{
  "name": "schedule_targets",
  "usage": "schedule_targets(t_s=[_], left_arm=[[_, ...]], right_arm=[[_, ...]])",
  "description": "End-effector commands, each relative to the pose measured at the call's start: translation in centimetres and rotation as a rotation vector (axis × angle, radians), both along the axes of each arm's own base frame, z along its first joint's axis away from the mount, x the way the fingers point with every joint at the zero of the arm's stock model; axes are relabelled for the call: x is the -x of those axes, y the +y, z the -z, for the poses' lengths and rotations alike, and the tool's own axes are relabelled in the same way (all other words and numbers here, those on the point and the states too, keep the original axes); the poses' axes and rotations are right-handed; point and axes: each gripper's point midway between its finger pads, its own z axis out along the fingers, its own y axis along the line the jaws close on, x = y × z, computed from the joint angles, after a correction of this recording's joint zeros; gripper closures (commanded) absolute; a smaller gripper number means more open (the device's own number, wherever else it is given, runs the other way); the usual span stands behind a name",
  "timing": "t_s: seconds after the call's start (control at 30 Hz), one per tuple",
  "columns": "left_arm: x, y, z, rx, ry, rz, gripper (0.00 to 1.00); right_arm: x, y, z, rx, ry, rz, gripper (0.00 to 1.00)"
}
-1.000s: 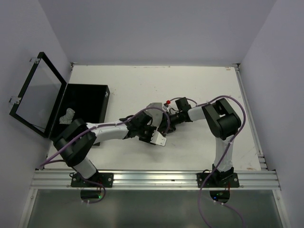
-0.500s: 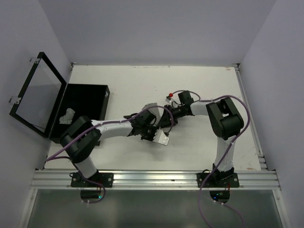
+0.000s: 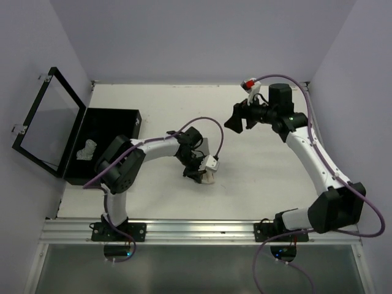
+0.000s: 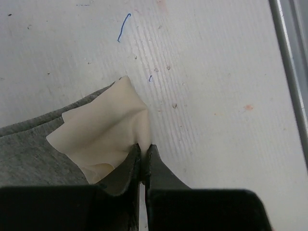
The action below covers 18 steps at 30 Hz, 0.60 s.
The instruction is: Roll the underwear
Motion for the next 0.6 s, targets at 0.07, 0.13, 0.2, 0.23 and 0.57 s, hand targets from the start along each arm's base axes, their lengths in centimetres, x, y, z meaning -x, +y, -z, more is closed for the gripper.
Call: schedule_targets(t_s=[0.07, 0.13, 0.2, 0.23, 0.57], left_arm=[[2.9, 3.1, 2.1, -0.15, 0.426, -0.112, 1.0], [2.5, 3.2, 2.9, -0.162, 0.481, -0.131, 1.0], [2.3, 3.7, 3.8, -0.176, 0.519, -0.147, 1.0], [2.0, 3.7, 3.9, -0.177, 0.525, -0.148, 1.0], [1.3, 4.2, 6.3, -0.257, 0.597, -0.145, 1.0]], right_arm=[[2.4, -3.2, 1.2, 0.18, -0.052, 0.006, 0.09], [4.7, -3.5, 0.7, 0.207, -0.093, -0.081, 0.06], [7.1, -3.8, 1.1, 0.235, -0.096, -0.157, 0.08], [8.0, -3.6, 1.1, 0.248, -0.134, -0.233, 0.11], [16.9, 2.1, 9.3, 0.365, -0.206, -0.676, 0.44]])
